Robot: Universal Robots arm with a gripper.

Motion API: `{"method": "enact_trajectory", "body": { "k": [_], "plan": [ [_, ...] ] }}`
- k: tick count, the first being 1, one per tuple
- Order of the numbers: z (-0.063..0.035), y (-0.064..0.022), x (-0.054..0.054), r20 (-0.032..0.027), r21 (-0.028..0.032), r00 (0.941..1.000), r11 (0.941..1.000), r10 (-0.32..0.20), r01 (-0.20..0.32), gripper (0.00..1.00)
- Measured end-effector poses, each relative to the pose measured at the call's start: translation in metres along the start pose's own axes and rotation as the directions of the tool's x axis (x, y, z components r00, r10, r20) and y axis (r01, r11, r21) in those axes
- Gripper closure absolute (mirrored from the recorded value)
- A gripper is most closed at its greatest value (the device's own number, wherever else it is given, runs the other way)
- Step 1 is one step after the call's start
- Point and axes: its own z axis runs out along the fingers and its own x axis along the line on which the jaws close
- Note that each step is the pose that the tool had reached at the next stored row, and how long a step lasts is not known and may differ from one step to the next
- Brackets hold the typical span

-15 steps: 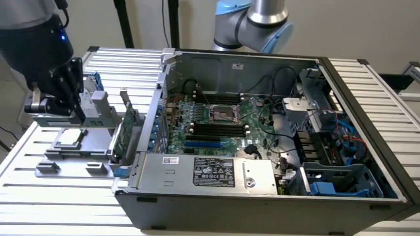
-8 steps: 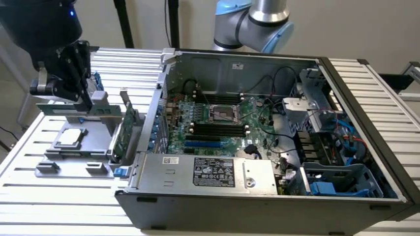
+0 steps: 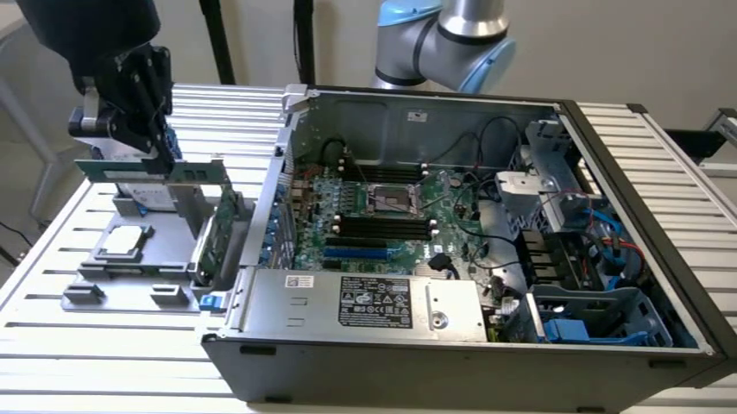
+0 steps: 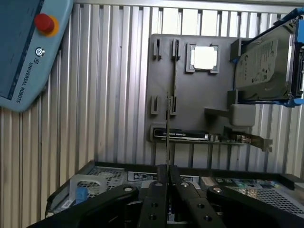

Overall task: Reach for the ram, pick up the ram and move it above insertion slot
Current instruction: 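Pick up the ram and move it above insertion slot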

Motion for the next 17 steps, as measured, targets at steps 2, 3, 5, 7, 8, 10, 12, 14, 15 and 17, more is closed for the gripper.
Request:
{"method": "enact_trajectory", "body": {
  "k": [2,3,5,7,8,10,12,14,15,17],
  "plan": [
    [-0.0017,-0.0037,-0.003,0.0000,0.0000,1.0000,1.0000,0.000,0.000,0.87],
    [-0.0022,-0.0056,-0.005,0.0000,0.0000,1.0000,1.0000,0.000,0.000,0.87],
    [-0.0032,-0.0095,-0.007,0.0000,0.0001,1.0000,1.0000,0.000,0.000,0.87],
    [-0.0040,-0.0135,-0.010,0.0000,0.0000,1.0000,1.0000,0.000,0.000,0.87],
    [-0.0044,-0.0157,-0.012,-0.0001,0.0000,1.0000,1.0000,0.000,0.000,0.87],
    [-0.0049,-0.0206,-0.014,0.0000,0.0001,1.0000,1.0000,0.000,0.000,0.87],
    [-0.0054,-0.0260,-0.016,0.0000,0.0000,1.0000,1.0000,0.000,0.000,0.87],
    [-0.0056,-0.0318,-0.018,0.0002,0.0001,1.0000,1.0000,0.000,0.000,0.87],
    [-0.0057,-0.0348,-0.019,0.0004,0.0001,1.0000,1.0000,0.000,0.000,0.87],
    [-0.0060,-0.0411,-0.020,0.0005,0.0000,1.0000,1.0000,0.000,0.000,0.87]
  ]
}}
